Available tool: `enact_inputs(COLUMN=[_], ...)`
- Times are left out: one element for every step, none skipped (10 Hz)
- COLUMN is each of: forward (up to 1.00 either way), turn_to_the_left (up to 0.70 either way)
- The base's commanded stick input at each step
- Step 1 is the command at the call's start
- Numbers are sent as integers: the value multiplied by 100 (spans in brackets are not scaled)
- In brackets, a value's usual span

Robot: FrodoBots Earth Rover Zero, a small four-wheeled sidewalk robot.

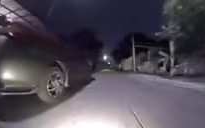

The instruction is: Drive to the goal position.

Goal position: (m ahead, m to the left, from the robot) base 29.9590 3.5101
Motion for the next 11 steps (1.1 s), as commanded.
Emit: enact_inputs(forward=[50,50,50,50,50,50,50,50,50,50,50], turn_to_the_left=[-50,-50,-50,0,0,0,0,0,0,0,0])
